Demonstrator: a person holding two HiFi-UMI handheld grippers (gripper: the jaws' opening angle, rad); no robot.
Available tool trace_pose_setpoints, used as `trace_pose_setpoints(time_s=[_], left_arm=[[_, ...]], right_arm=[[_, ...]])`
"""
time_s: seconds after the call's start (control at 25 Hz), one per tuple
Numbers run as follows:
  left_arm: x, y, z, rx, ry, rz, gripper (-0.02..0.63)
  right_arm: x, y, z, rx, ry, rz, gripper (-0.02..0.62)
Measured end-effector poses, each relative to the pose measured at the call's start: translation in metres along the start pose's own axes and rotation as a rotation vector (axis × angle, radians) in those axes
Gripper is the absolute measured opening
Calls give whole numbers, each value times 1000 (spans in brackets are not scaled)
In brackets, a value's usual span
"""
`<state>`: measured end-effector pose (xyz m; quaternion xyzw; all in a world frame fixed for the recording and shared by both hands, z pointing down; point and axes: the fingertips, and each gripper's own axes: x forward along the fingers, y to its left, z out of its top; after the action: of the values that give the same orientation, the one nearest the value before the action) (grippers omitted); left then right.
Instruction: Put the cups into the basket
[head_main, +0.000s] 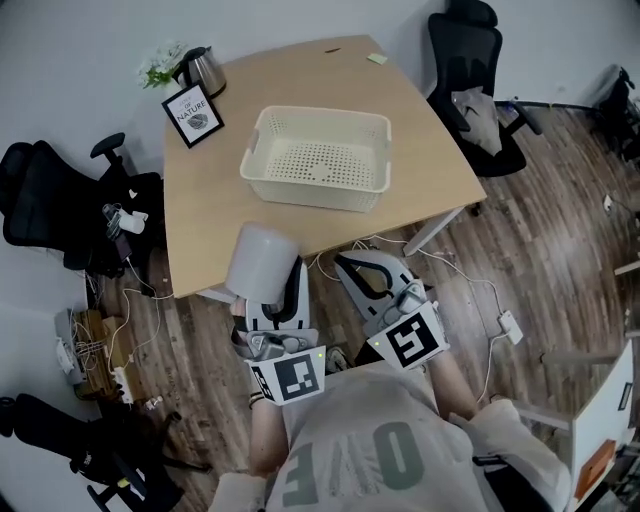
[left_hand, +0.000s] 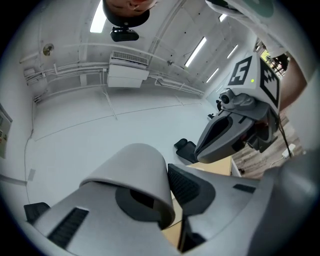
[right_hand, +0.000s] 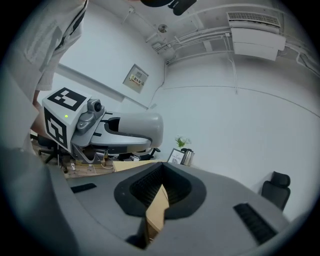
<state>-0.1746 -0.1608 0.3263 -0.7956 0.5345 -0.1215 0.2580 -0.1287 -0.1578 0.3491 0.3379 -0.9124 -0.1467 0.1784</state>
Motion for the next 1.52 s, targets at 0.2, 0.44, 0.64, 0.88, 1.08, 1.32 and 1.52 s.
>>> trace_pose_setpoints(time_s=[0.2,0.44,0.64,0.88,1.08,1.32,1.52], left_arm=[[40,-17,-7,-15,23,-24,63],[112,-21,-16,-6,54,19,61],[178,-2,-29,-5,109,88,61],[229,-2,-40,36,165,111,61],[260,4,-44,89,213,139,61],[284,4,-58,44,239,113,63],[299,14,-69,43,259,46,61]], right_arm=[[2,-43,-18,24,-13,-25,-2],[30,-104,-49,25,-3,37,-2],[64,-166,-67,-8,7,71,-2],[85,-207,-90,-15,0,136,-2],[102,-228,-101,-14,-12,210,-2],[114,-251,-109,-78,-28,200,-2],[118,-258,-110,-86,-14,172,-2]])
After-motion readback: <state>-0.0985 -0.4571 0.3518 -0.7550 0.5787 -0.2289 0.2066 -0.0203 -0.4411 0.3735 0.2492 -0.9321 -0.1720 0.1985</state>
